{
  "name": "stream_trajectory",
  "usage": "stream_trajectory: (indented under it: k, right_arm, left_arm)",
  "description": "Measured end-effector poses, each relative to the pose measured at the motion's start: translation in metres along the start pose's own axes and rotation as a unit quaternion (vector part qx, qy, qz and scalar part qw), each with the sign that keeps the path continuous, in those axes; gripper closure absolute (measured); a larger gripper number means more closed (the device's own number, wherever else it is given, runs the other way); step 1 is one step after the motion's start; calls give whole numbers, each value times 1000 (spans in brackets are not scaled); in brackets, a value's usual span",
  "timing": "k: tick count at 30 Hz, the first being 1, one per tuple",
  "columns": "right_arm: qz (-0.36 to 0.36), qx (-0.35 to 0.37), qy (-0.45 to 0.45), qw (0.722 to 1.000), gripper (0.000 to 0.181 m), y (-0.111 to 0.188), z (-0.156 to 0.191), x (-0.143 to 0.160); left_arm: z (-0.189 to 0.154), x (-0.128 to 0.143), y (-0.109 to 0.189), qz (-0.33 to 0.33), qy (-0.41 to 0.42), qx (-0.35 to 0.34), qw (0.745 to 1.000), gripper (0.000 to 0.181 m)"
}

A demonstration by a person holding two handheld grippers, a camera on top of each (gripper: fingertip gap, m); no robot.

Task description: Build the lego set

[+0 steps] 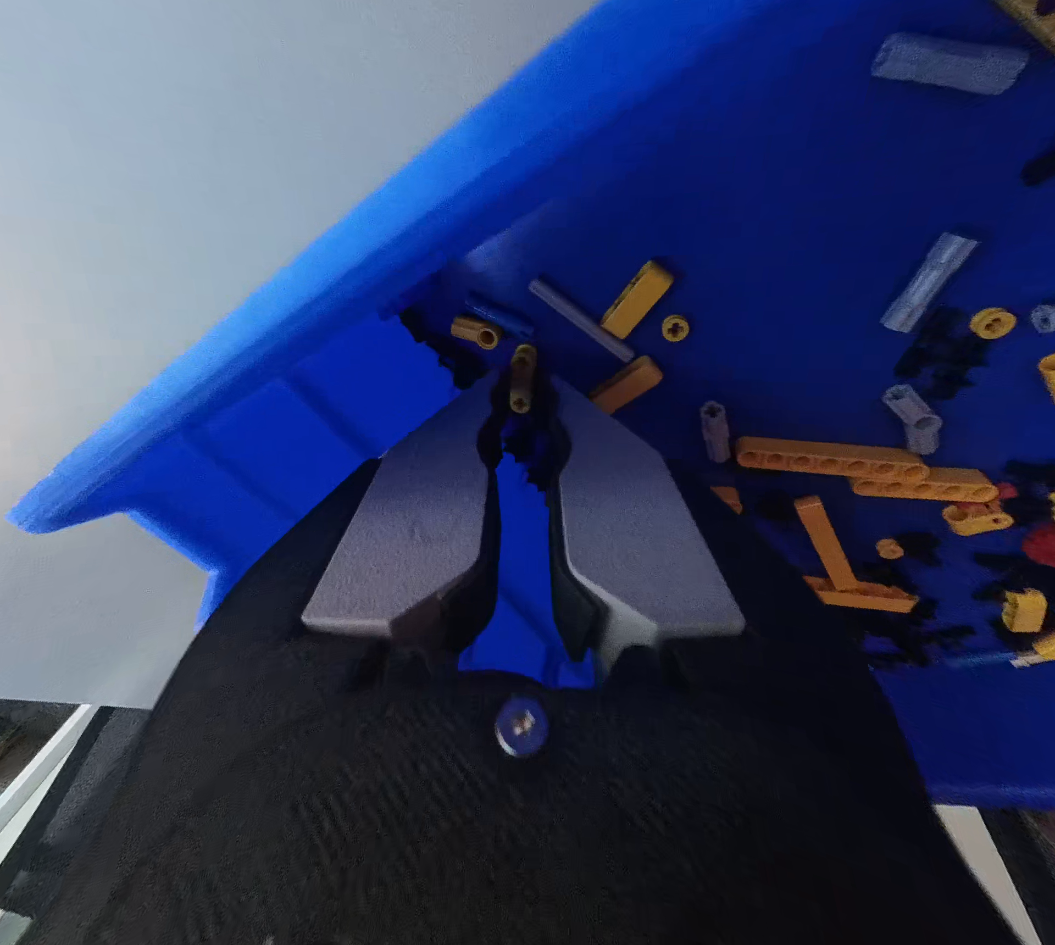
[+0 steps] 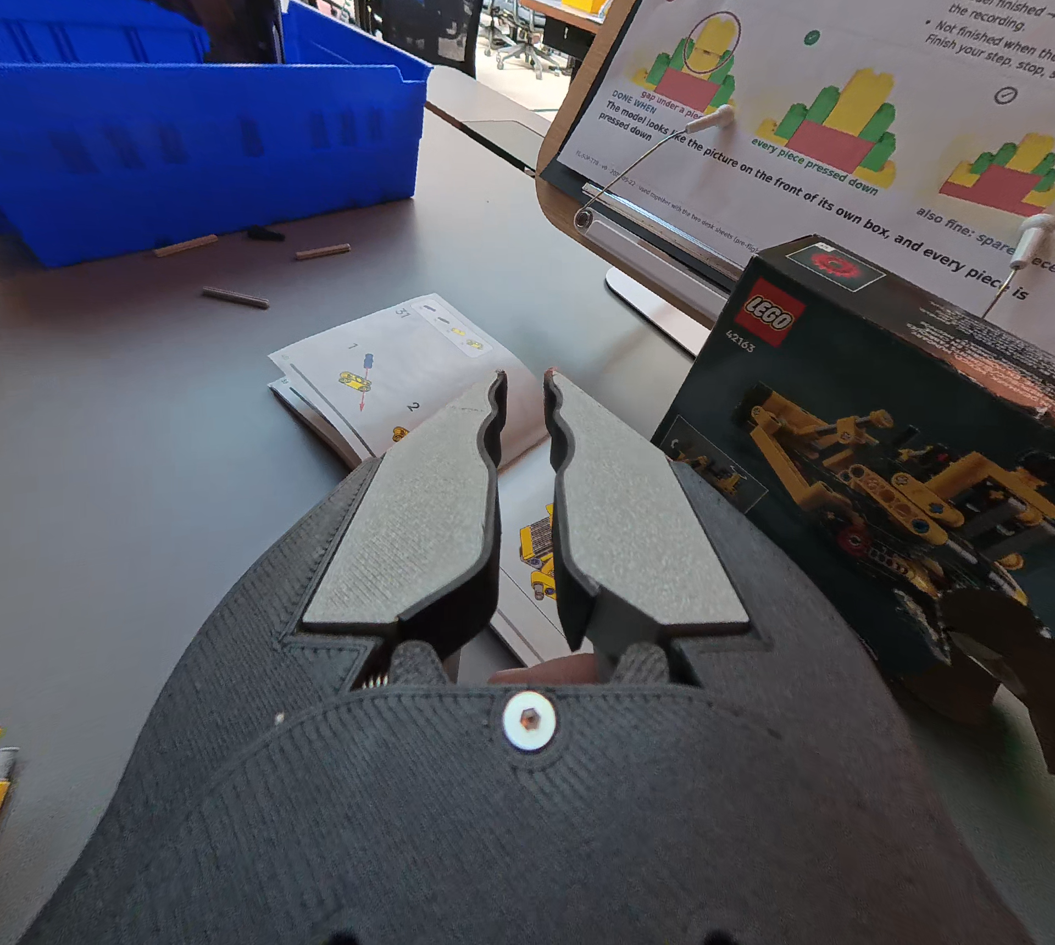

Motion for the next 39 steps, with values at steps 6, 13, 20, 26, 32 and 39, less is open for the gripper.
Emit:
stream_trajectory:
  k: [6, 13, 20, 26, 32, 39]
  right_arm:
    - [1, -3, 8, 1000, 173, 0, 2, 0]
    - [1, -5, 10, 1000, 173, 0, 4, -1]
    - [0, -7, 13, 1000, 174, 0, 5, -1]
    - [2, -10, 15, 1000, 174, 0, 7, -1]
    - [3, -11, 15, 1000, 174, 0, 7, 0]
    - [3, -11, 16, 1000, 175, -1, 7, 0]
  left_arm:
    - [-23, -15, 11, -54, 37, 83, 994, 166]
    - [-5, -7, 5, -34, 8, 15, 999, 171]
    - [-6, -6, 3, -33, 8, 15, 999, 175]
    - [-14, -10, 2, -43, 19, 46, 998, 172]
    - [-10, -13, 4, -52, 28, 42, 997, 169]
    - [-4, -9, 5, -31, 3, 14, 999, 172]
Point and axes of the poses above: each gripper's, where its closed fingertips meet, y back along the fingers, x out of its underside, z = x × y across the jaws, the point moved 1 cm from there along y, back along the fingers, and after that the axes turned 14 degrees about -z, right-handed, at the moved point
